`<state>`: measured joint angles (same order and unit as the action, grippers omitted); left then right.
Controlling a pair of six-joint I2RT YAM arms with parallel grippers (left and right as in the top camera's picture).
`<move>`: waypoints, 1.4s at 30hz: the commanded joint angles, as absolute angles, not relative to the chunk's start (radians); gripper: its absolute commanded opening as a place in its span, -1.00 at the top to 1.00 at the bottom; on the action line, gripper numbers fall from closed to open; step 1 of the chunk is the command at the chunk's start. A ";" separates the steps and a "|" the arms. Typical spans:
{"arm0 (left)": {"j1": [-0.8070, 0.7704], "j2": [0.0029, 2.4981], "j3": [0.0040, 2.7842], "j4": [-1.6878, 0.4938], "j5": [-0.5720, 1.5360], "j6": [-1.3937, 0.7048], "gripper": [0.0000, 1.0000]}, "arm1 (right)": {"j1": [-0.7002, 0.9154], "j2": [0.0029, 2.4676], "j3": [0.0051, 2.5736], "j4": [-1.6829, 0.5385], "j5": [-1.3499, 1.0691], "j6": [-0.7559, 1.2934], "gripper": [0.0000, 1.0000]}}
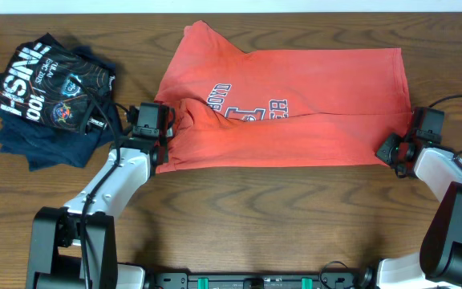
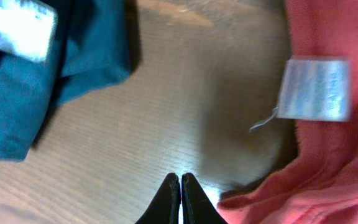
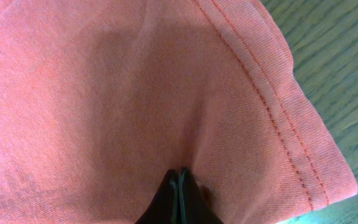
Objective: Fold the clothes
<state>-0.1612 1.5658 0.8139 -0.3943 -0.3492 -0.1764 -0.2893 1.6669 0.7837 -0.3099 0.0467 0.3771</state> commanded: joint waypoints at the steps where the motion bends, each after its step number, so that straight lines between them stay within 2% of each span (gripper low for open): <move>1: -0.163 1.567 0.817 -0.462 -0.269 -0.171 0.88 | -0.303 1.687 0.750 -0.329 0.101 0.366 0.98; 3: -0.163 1.567 0.817 -0.506 -0.144 -0.171 0.85 | -0.303 1.687 0.750 -0.329 0.101 0.366 0.98; 4: -0.163 1.567 0.817 -0.515 -0.107 -0.171 0.66 | -0.303 1.687 0.750 -0.329 0.101 0.366 0.97; 5: -0.163 1.567 0.817 -0.517 -0.077 -0.171 0.38 | -0.303 1.687 0.750 -0.329 0.101 0.366 0.97; 10: -0.163 1.567 0.817 -0.518 -0.033 -0.170 -0.12 | -0.303 1.687 0.750 -0.331 0.101 0.366 0.97; 14: -0.163 1.567 0.817 -0.519 -0.032 -0.171 -0.15 | -0.303 1.687 0.750 -0.333 0.101 0.366 0.97; 20: -0.163 1.568 0.810 -0.515 0.023 -0.174 -0.11 | -0.303 1.687 0.750 -0.334 0.101 0.366 0.98; 21: -0.163 1.568 0.807 -0.511 0.023 -0.174 -0.06 | -0.303 1.687 0.750 -0.334 0.101 0.366 0.98; 25: -0.163 1.569 0.801 -0.503 0.022 -0.174 0.21 | -0.303 1.687 0.750 -0.334 0.101 0.366 0.98; 32: -0.163 1.569 0.793 -0.488 0.021 -0.174 0.88 | -0.303 1.687 0.750 -0.337 0.101 0.366 0.98; 37: -0.162 1.568 0.794 -0.474 -0.096 -0.174 0.88 | -0.303 1.687 0.750 -0.337 0.101 0.366 0.97; 42: -0.148 1.560 0.807 -0.415 -0.303 -0.174 0.88 | -0.303 1.687 0.750 -0.337 0.101 0.366 0.97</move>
<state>-0.1600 1.5654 0.8062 -0.4374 -0.1268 -0.1795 -0.2897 1.6669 0.7837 -0.3130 0.0505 0.3771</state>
